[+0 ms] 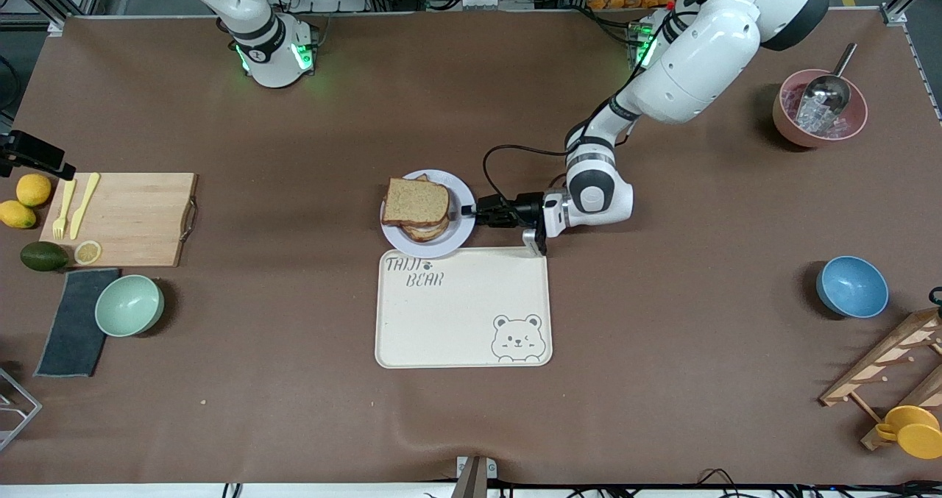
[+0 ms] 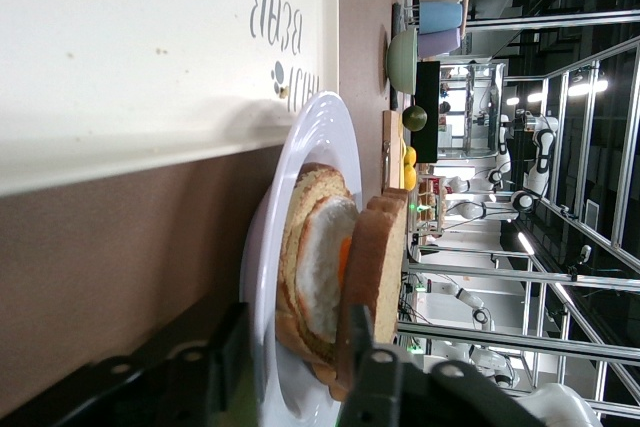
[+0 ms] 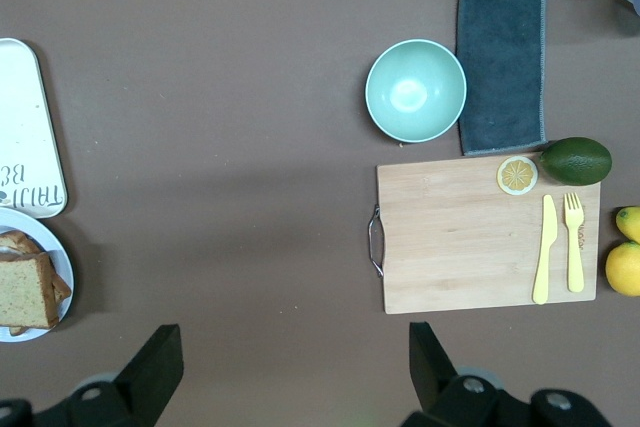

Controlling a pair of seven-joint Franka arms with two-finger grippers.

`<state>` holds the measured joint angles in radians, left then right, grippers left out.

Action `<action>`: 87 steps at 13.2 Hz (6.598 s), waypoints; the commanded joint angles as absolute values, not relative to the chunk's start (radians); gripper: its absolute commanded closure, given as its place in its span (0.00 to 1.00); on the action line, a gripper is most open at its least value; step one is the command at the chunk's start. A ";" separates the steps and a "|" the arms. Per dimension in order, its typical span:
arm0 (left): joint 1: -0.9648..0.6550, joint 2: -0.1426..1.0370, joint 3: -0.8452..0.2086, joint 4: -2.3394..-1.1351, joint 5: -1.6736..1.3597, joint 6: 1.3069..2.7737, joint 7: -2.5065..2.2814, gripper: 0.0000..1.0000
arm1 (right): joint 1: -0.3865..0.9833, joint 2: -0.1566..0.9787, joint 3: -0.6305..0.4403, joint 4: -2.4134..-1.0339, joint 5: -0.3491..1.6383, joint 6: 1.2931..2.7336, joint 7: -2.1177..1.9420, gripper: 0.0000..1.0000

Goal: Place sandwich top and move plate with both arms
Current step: 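Close the left gripper on the white plate rim, then slide the plate with the left gripper onto the bear-print tray, then open the left gripper and draw it back from the plate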

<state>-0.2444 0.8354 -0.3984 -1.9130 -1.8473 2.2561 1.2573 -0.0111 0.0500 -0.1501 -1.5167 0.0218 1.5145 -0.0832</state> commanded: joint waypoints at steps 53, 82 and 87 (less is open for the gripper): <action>0.106 0.770 -0.500 -1.841 -1.600 2.192 0.993 1.00 | 0.023 0.086 -0.152 -1.493 0.006 1.514 -0.066 0.00; 0.037 0.931 -0.345 -1.675 -1.506 2.192 0.940 0.00 | 0.012 0.084 -0.155 -1.476 0.008 1.516 -0.064 0.00; 0.052 0.898 -0.345 -1.704 -1.490 2.191 0.887 0.00 | 0.012 0.084 -0.155 -1.474 0.008 1.514 -0.064 0.00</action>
<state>0.0429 0.9205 -0.3563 -1.6817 -1.5300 2.1794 0.9264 0.0158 0.0758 -0.1573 -1.4981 0.0202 1.5258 -0.0810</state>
